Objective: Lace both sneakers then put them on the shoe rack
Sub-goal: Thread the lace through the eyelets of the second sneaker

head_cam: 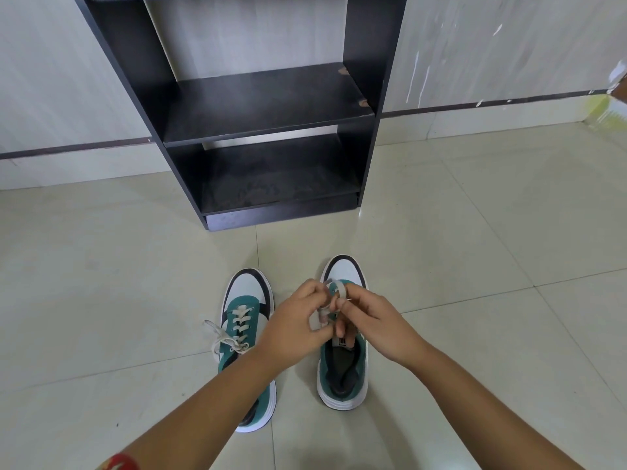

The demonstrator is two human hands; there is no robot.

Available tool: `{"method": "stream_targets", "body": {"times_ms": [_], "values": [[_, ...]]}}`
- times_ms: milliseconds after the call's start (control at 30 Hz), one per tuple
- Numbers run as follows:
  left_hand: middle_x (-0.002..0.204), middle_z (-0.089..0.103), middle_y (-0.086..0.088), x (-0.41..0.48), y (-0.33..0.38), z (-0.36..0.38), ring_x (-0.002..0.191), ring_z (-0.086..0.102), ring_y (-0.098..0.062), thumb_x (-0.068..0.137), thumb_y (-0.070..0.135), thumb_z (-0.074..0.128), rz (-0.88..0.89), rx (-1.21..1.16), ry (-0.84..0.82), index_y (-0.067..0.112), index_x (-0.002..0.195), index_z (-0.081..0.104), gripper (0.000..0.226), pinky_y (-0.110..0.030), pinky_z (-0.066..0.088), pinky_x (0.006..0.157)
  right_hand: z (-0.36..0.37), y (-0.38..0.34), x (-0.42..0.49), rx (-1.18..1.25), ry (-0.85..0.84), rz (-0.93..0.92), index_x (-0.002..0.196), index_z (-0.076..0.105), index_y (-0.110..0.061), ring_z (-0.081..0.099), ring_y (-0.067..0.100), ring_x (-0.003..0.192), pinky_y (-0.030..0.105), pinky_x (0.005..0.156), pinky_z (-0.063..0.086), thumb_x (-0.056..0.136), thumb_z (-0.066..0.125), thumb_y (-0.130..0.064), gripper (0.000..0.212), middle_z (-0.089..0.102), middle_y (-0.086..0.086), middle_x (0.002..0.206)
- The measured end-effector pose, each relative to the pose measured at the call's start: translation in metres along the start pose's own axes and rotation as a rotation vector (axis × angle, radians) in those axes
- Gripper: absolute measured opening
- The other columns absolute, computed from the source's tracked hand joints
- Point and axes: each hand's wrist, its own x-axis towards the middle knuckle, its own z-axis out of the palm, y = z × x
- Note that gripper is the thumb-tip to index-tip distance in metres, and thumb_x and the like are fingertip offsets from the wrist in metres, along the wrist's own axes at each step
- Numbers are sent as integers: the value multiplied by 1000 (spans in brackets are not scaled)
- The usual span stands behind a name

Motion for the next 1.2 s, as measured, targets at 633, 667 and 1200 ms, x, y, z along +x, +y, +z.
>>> {"method": "stream_targets", "body": {"times_ms": [633,667,1200], "values": [[51,54,4,-4,-9,-7,42,49,-15,87,27,56,414,651,72,28,96,66,13,-23,37,38,-3,6,9,308,98,355,87,53,-16,46,14,36,26,50,41,96,45,-21,13,59,1,52],[54,57,4,-5,-5,-6,48,55,-15,87,32,55,239,545,18,27,93,65,12,-26,42,44,-6,5,8,306,139,326,84,51,-17,45,14,38,27,51,40,97,45,-22,15,58,1,53],[43,26,12,5,12,-12,36,16,-4,88,20,60,-676,-822,-73,11,86,63,9,-15,14,35,-7,6,-11,-196,124,-46,73,70,-18,47,-7,118,10,99,31,81,72,-22,9,56,-12,126]]}}
